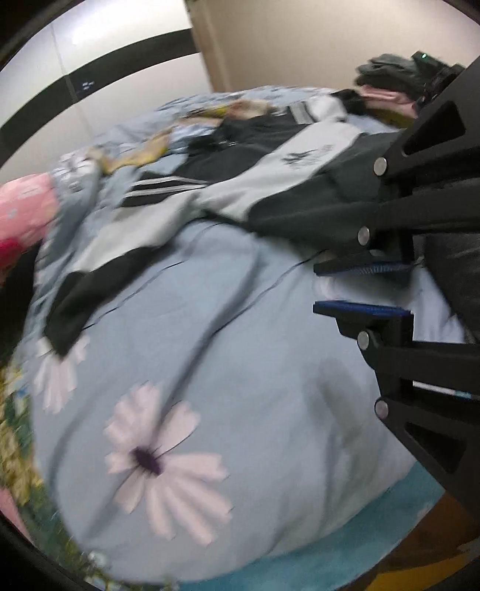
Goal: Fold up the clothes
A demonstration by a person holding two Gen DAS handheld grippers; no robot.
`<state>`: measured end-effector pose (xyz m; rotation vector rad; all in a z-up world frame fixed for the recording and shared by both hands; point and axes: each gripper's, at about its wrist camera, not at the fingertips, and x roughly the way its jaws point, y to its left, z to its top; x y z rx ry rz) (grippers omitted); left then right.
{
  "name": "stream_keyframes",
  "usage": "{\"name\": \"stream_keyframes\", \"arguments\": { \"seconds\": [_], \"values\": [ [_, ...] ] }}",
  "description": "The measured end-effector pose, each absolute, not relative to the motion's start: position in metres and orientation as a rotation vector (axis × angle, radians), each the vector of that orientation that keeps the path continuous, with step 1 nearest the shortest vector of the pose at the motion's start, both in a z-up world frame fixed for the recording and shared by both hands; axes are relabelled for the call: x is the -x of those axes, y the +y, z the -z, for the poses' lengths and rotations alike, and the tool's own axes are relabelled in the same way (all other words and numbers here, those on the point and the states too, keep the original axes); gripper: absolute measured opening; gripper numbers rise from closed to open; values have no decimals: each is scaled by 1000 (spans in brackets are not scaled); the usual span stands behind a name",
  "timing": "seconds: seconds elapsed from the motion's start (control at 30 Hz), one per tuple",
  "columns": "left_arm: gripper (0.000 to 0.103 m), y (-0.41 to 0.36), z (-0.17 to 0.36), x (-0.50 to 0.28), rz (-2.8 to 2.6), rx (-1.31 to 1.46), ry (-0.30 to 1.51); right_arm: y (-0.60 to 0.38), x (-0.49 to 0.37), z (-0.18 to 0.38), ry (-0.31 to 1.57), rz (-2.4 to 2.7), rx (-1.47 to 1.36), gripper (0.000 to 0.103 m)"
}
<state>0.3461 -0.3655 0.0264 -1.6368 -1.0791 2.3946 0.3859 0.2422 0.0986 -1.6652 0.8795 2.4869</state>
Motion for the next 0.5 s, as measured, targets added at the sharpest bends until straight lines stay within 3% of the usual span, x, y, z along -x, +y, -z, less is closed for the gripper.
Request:
{"name": "stream_keyframes", "arguments": {
  "seconds": [0.2, 0.27, 0.5],
  "values": [
    [42, -356, -49, -323, -2556, 1513, -1069, 308, -336, -119, 960, -2469, 1263, 47],
    [47, -345, -54, -312, -2574, 1498, -1035, 327, -321, -115, 976, -2415, 1197, 48],
    [50, -304, -48, -274, -2549, 1547, -911, 380, -263, -83, 991, -2255, 1067, 48]
  ]
}}
